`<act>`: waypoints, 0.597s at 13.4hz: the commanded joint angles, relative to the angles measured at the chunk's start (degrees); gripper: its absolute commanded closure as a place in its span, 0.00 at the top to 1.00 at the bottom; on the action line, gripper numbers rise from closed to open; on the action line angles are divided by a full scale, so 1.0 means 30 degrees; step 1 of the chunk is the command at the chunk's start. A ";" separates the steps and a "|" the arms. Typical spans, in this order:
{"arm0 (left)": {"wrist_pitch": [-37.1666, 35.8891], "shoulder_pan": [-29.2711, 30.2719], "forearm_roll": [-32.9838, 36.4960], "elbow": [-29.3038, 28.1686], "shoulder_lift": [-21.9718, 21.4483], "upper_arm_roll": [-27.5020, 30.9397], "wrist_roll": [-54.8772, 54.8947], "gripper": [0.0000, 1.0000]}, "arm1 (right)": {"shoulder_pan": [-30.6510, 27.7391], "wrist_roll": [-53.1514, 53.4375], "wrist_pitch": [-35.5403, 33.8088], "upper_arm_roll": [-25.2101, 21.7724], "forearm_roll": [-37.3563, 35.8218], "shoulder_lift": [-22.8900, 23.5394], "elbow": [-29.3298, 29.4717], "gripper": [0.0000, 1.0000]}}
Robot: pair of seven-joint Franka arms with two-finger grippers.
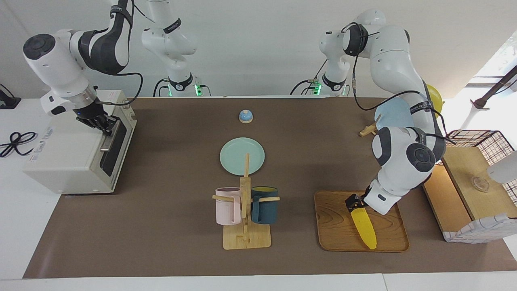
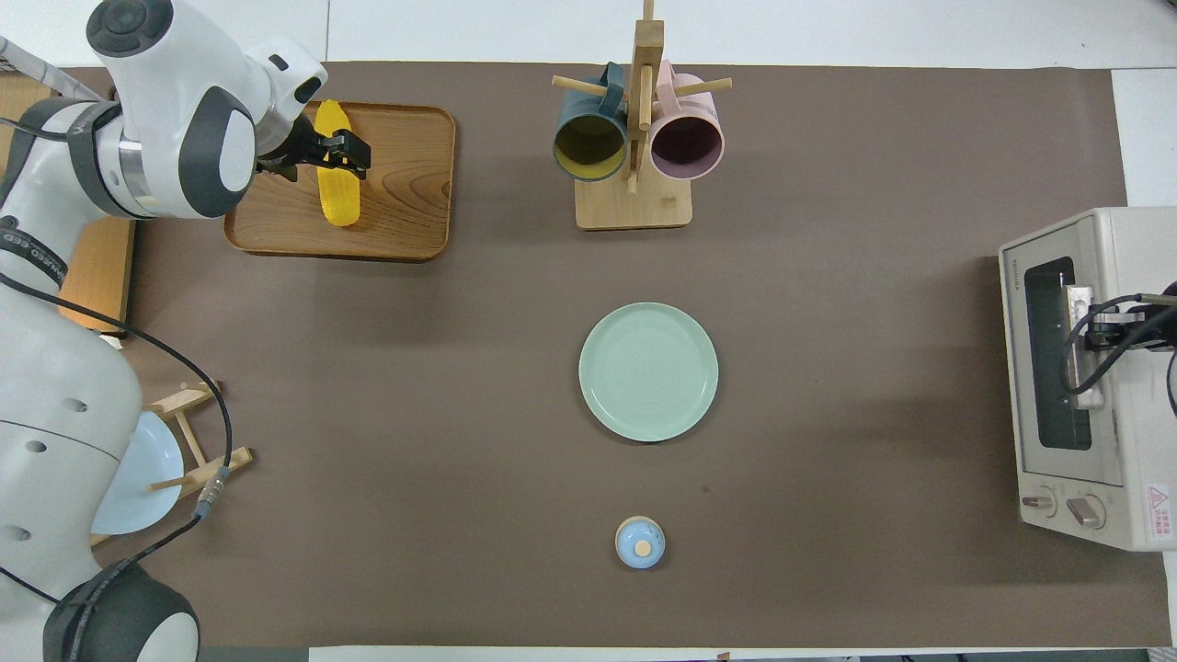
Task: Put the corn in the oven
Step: 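Reach the left gripper to the yellow corn and grasp it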
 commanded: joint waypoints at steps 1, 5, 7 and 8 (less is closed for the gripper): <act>0.1027 -0.0329 -0.0013 0.0728 0.1239 0.0221 -0.0030 1.00 | -0.0322 -0.0005 0.0461 0.0228 -0.0167 -0.0160 -0.0511 0.00; 0.0975 -0.0360 0.0017 0.0845 0.1449 0.0279 -0.0001 1.00 | -0.0264 0.0170 0.0461 0.0257 0.0007 -0.0189 -0.0980 0.00; 0.1004 -0.0360 0.0017 0.0874 0.1449 0.0279 -0.0001 0.95 | -0.0031 0.0258 0.0722 0.0258 0.0213 -0.0189 -0.1446 0.00; 0.1033 -0.0360 0.0104 0.0845 0.1449 0.0279 -0.0001 0.92 | 0.0087 0.0461 0.1072 0.0287 0.0243 -0.0247 -0.1769 0.00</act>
